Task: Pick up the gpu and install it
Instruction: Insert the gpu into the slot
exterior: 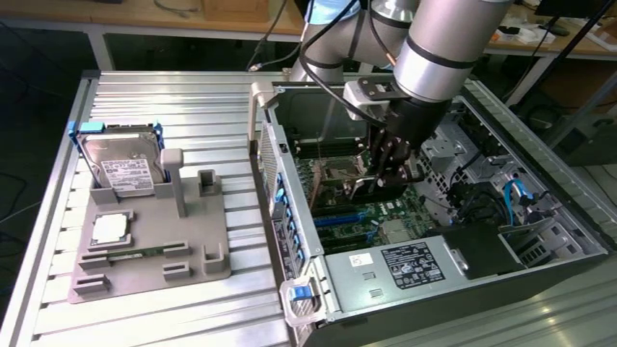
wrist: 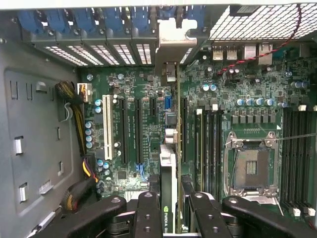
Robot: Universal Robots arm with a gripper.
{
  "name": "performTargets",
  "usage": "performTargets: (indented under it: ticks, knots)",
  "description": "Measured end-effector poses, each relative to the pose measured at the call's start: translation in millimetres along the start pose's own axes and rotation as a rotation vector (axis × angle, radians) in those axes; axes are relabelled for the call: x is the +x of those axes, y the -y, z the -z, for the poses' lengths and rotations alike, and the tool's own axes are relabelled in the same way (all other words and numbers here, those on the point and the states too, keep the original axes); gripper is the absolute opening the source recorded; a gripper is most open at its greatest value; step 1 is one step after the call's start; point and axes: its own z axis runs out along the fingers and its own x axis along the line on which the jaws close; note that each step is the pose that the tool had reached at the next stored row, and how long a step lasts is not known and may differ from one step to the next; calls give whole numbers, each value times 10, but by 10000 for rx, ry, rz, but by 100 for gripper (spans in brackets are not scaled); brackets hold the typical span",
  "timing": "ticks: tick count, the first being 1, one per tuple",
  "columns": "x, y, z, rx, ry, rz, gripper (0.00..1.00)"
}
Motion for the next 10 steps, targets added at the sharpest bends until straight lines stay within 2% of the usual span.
performTargets:
  ticks: [6,10]
  knots:
    - [8,-19,-69,87,3,-1,27]
    - [9,-83,-105,93,3,-1,27]
